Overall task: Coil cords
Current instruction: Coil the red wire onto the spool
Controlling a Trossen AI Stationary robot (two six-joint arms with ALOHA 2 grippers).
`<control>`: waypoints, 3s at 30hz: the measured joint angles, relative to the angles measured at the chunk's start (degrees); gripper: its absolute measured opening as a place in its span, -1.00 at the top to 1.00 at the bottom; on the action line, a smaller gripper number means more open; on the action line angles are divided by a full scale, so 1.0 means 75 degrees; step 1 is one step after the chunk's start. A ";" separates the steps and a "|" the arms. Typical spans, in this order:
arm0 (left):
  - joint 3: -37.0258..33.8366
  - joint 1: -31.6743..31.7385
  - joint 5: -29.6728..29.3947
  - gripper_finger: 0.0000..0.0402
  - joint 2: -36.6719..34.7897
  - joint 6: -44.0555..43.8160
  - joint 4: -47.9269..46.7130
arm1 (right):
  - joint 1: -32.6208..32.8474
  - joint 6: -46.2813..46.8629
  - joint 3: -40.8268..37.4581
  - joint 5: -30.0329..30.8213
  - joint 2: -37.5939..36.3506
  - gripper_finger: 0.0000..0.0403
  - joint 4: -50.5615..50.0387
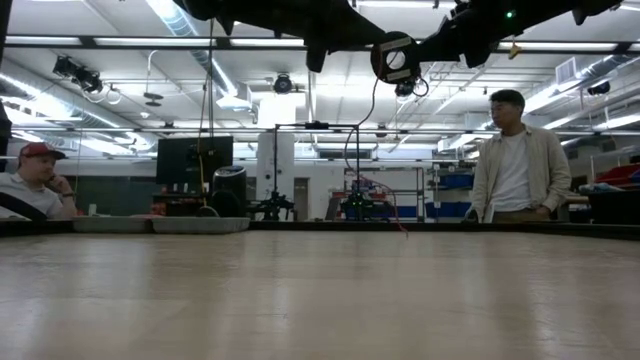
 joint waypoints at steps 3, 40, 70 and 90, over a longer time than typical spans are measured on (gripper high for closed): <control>0.0000 -0.0001 -0.0128 0.88 -0.0001 -0.0010 -0.0061 | 0.0000 0.0013 -0.0003 -0.0008 0.0003 1.00 0.0008; 0.0306 -0.0001 0.0235 0.63 -0.0001 0.0009 -0.0110 | 0.0000 -0.0340 -0.0009 0.0078 0.0144 1.00 0.0699; 0.0583 -0.0154 0.0124 0.63 0.0003 -0.0038 -0.0419 | -0.0142 -0.0761 0.0662 0.0668 0.1058 1.00 0.1446; 0.0530 -0.0363 -0.0720 0.63 0.0150 0.0204 -0.0400 | -0.0155 -0.0402 0.0662 0.0608 0.1064 1.00 0.2060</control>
